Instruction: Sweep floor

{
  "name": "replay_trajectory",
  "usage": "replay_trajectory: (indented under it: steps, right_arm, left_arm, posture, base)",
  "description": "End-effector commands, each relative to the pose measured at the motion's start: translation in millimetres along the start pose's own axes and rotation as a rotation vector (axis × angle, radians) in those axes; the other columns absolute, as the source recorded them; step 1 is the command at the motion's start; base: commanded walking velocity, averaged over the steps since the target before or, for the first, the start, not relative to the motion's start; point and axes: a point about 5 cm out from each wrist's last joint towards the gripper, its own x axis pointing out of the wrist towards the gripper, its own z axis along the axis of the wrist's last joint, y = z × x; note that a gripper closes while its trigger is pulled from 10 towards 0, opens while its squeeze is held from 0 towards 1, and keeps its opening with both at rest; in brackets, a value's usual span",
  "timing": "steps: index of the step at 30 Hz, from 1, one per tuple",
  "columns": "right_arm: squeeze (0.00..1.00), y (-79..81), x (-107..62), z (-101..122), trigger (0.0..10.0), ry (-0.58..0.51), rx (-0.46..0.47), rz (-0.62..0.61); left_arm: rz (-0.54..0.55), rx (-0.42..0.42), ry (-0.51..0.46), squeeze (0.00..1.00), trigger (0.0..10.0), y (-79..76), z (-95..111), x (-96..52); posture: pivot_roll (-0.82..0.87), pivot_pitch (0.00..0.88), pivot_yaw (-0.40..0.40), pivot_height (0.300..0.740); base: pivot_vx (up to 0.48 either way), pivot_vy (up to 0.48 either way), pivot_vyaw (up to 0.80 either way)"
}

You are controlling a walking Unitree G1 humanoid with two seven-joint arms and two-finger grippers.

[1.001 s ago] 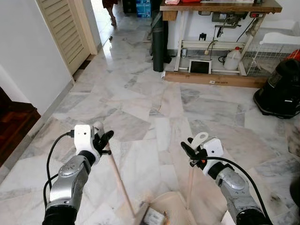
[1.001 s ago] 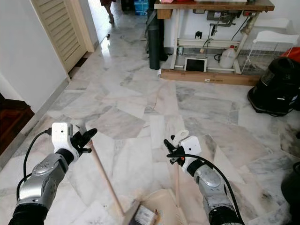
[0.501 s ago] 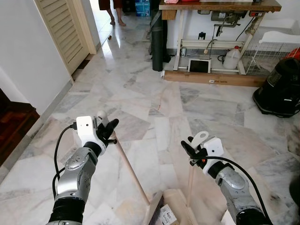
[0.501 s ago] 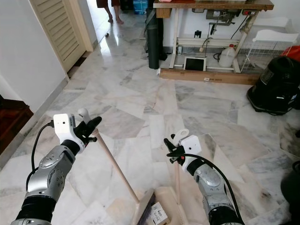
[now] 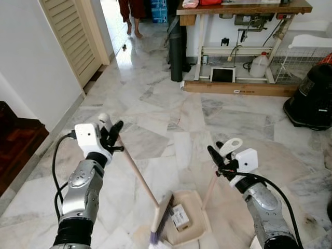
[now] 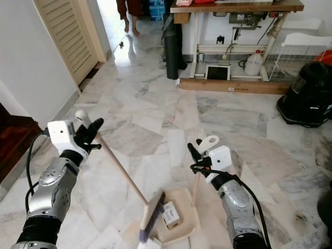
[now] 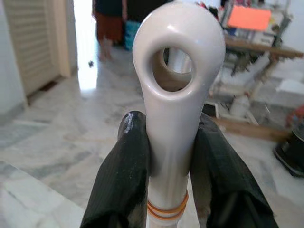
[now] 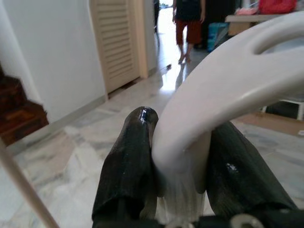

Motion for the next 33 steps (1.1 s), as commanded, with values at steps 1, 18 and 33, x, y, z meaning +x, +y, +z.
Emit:
replay_trajectory:
  steps: [1, 18, 33]
  right_arm:
    - [0.0, -1.1, 4.4, 13.7, 10.0, -0.072, 0.019, -0.023]
    - [0.0, 10.8, 8.7, 37.0, 10.0, -0.187, 0.072, -0.098]
    - [0.0, 9.1, 17.4, 71.4, 10.0, -0.348, 0.269, -0.271]
  left_arm:
    - [0.041, 0.059, -0.119, 0.0, 10.0, 10.6, 25.3, 4.1]
    - [0.168, 0.261, -0.225, 0.0, 10.0, 22.7, 40.4, -11.3]
    - [0.184, 0.287, -0.193, 0.0, 10.0, 23.1, 30.0, -18.4]
  posture:
    - [-0.09, 0.0, 0.122, 0.74]
    - [-0.09, 0.0, 0.125, 0.74]
    - [-0.06, 0.0, 0.127, 0.74]
  base:
    - [0.0, 0.0, 0.0]
    - [0.0, 0.0, 0.0]
    - [0.0, 0.0, 0.0]
